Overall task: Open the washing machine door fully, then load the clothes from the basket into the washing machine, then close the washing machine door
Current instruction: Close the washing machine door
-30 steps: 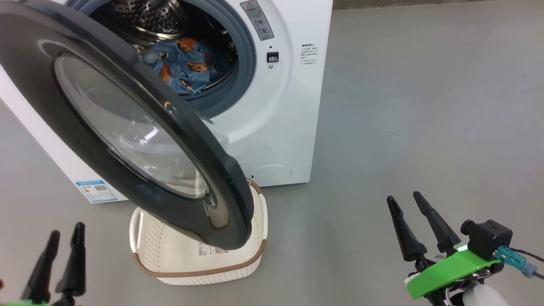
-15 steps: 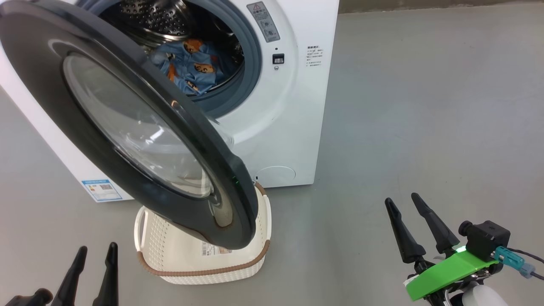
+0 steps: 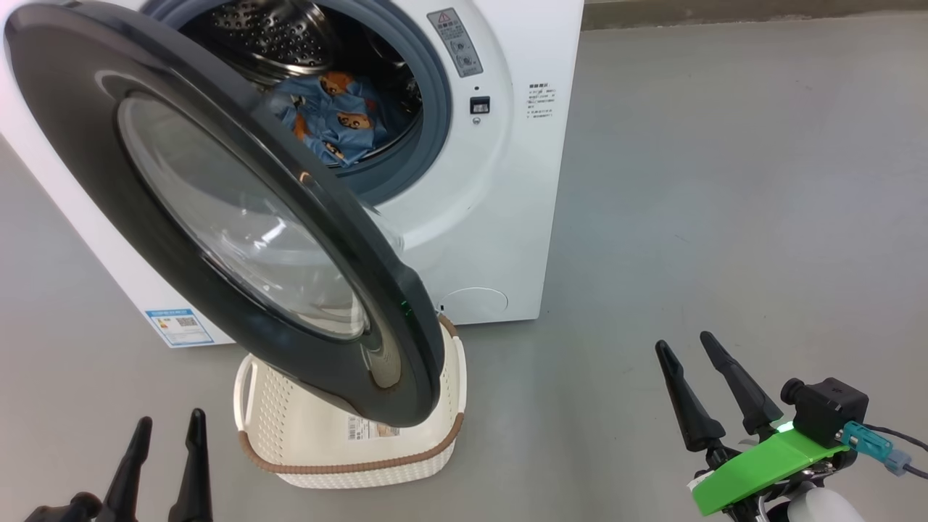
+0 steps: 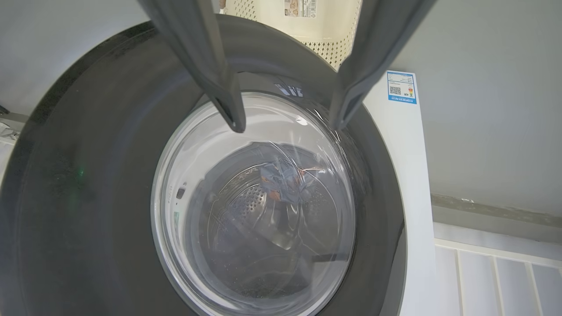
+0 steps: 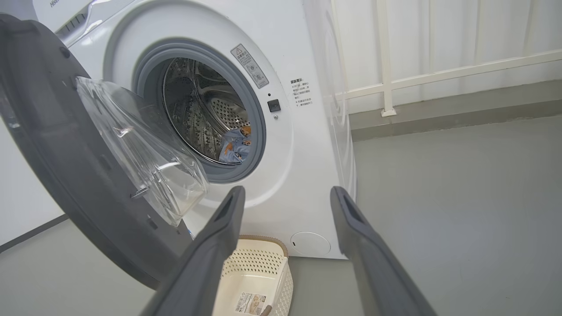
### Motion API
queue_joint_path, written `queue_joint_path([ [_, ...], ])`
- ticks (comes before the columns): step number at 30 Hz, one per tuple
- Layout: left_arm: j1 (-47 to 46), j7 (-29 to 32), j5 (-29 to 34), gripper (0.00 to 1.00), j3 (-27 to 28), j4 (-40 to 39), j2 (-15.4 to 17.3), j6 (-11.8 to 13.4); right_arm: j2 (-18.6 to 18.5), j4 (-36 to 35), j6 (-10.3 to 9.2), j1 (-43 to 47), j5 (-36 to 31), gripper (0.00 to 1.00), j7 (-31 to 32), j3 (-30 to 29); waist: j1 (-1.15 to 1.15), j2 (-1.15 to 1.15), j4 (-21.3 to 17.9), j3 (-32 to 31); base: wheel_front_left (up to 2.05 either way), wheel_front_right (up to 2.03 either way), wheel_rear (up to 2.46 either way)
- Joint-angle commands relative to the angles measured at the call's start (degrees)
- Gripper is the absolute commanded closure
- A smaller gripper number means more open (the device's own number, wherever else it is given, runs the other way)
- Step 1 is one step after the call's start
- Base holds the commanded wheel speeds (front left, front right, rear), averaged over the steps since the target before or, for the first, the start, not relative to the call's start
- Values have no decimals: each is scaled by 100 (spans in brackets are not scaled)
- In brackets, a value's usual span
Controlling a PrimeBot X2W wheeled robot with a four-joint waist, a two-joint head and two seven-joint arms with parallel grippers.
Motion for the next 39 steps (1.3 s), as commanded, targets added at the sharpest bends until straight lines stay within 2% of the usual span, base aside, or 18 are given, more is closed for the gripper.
queue_joint_path([
  [1,-166,-69,60,0,213,-108,74,-16,-66,-115,9,-47,31,0,-27,141,0,0,5,-9,0,0,0],
  [29,-171,-70,-3,0,140,-239,104,-24,-31,-203,9,-107,-55,0,-27,21,0,0,63,27,0,0,0],
  [32,-170,-70,-14,0,134,-242,113,-24,-5,-319,9,-143,-115,97,-27,10,0,0,97,25,0,0,0],
  [33,-168,-70,-16,0,129,-240,115,-24,2,-356,9,-158,-126,100,-27,18,0,0,115,22,0,0,0],
  [39,-164,-70,-32,0,93,-226,112,-24,17,-640,9,-325,-128,100,-27,145,0,0,320,-17,0,0,0],
])
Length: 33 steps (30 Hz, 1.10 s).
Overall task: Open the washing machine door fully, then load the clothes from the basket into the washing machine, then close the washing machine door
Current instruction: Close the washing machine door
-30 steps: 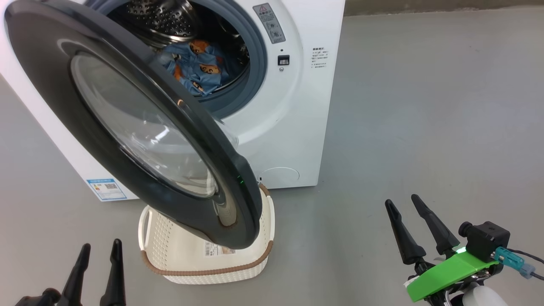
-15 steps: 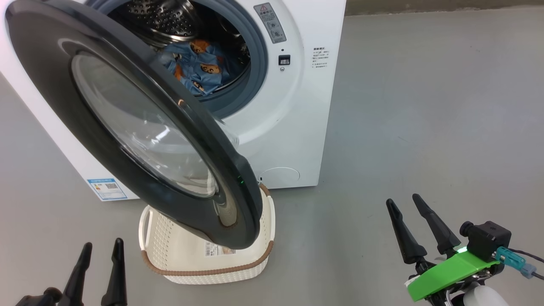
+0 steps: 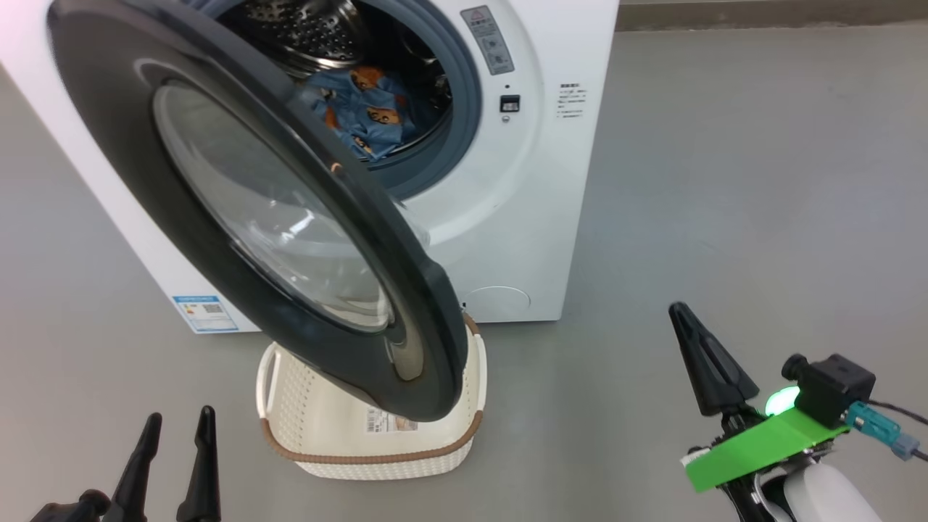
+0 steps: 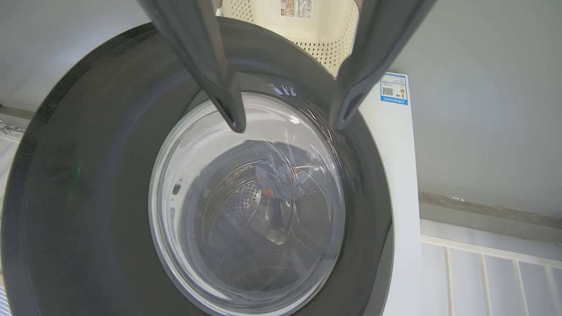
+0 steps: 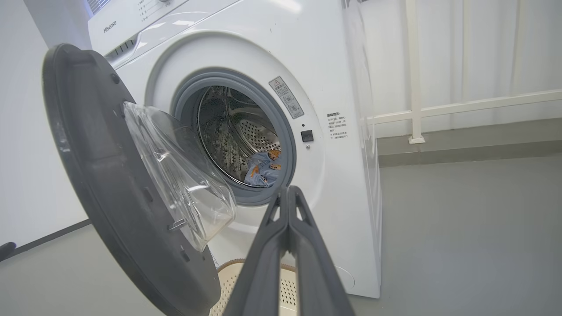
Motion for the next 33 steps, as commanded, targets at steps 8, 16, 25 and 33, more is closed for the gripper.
queue_joint_path([
  [8,-176,-70,-48,0,160,-77,112,-18,-46,-606,9,-600,31,100,-27,417,0,0,477,-86,0,0,0],
  [16,-148,-70,-58,0,89,-19,104,-18,76,-1287,9,-798,138,100,-27,654,0,0,979,-189,0,0,0],
  [25,-132,-70,-75,0,-67,26,71,-19,37,-1384,9,-1023,77,100,-27,1529,0,0,1536,-322,0,0,0],
  [33,-74,-70,-91,0,-113,28,83,-19,-102,-926,9,-1019,-44,100,-27,2163,0,0,1924,-342,0,0,0],
])
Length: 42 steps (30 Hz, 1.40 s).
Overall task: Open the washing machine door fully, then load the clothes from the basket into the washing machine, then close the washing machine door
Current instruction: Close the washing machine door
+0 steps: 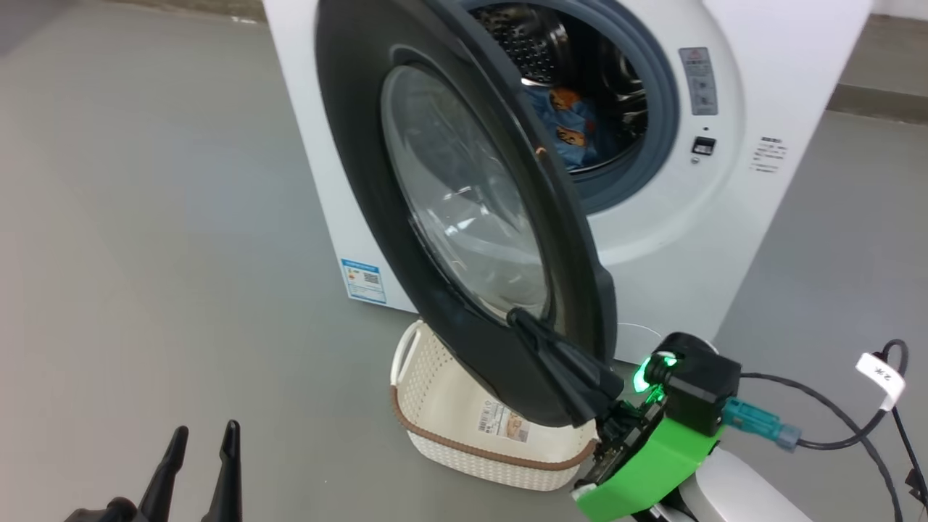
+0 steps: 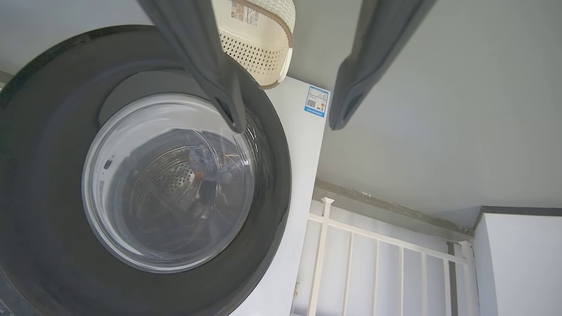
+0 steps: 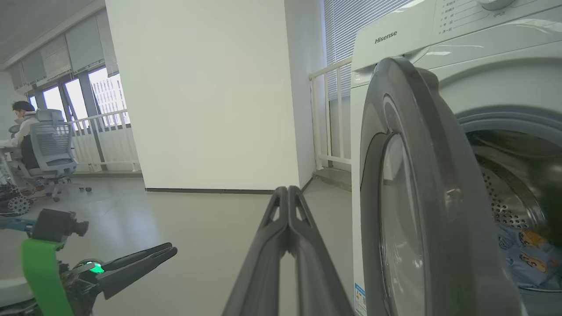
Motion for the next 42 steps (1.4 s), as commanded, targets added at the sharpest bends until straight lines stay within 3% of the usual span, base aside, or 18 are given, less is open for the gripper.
queue_joint_path([
  [1,-119,-70,-43,0,170,-113,97,-19,-26,-38,9,-151,-61,100,-26,140,0,0,170,-20,0,0,0],
  [9,-124,-70,-59,0,132,-123,110,-19,-86,625,9,-153,57,100,-26,349,0,0,318,22,0,0,0],
  [23,-163,-70,-43,0,-2,-142,180,-19,-30,1495,9,-125,235,100,-26,76,0,0,298,52,0,0,0],
  [42,-339,-70,-141,0,-157,-126,271,-19,-282,1912,9,-449,195,100,-26,-526,0,0,404,461,0,0,0],
])
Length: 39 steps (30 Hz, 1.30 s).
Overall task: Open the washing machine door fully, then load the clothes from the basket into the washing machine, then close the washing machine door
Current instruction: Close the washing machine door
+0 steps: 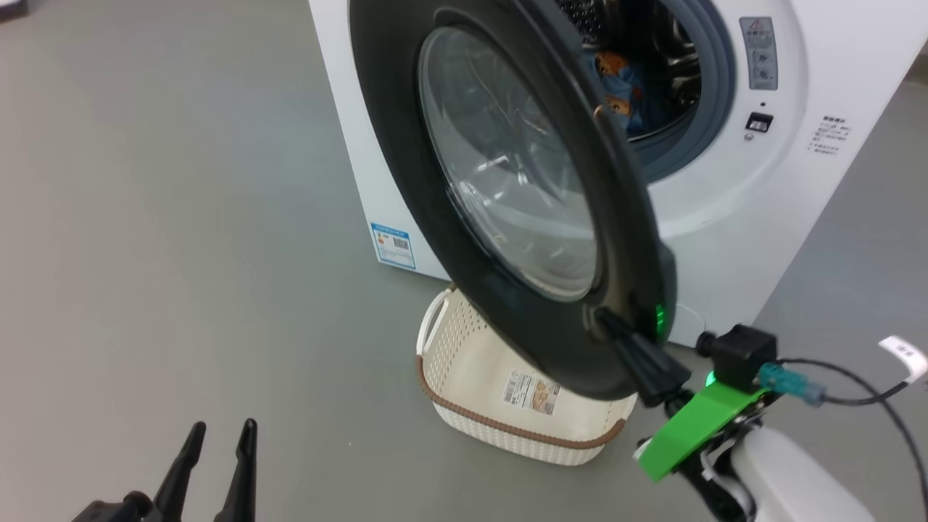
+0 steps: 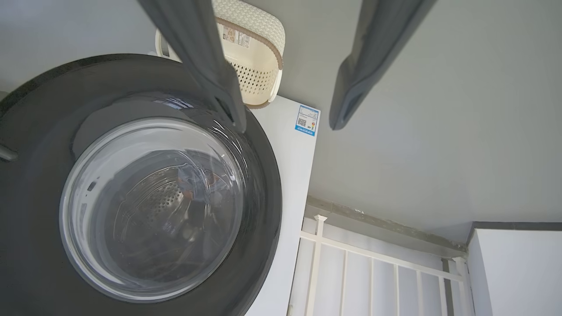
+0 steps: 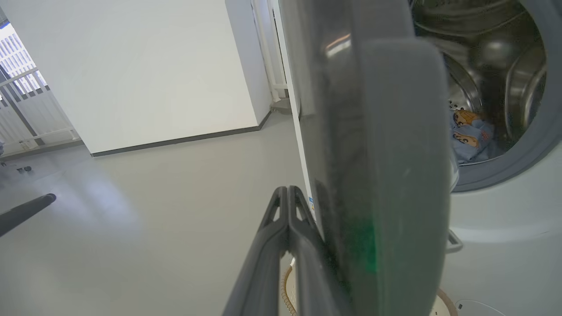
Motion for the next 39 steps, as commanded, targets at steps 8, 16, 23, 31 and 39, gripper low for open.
queue_joint_path([
  [8,-512,-70,-92,0,155,-182,132,-19,-276,-43,8,-550,-144,100,-27,-697,0,0,53,666,0,0,0],
  [16,-807,-70,-124,0,137,-203,87,-19,-586,33,8,-1141,-141,100,-27,-1169,0,0,59,1231,0,0,0],
  [23,-1028,-70,-134,0,94,-227,34,-19,-952,461,8,-1810,-121,100,-27,-1107,0,0,92,1568,0,0,0],
  [31,-1176,-70,-147,0,69,-237,0,-19,-1314,823,8,-2597,-35,100,-27,-865,0,0,143,1890,0,0,0],
  [39,-1295,-70,-160,0,48,-251,-29,-19,-1541,1339,8,-3337,-36,100,-27,-924,0,0,225,2086,0,0,0],
])
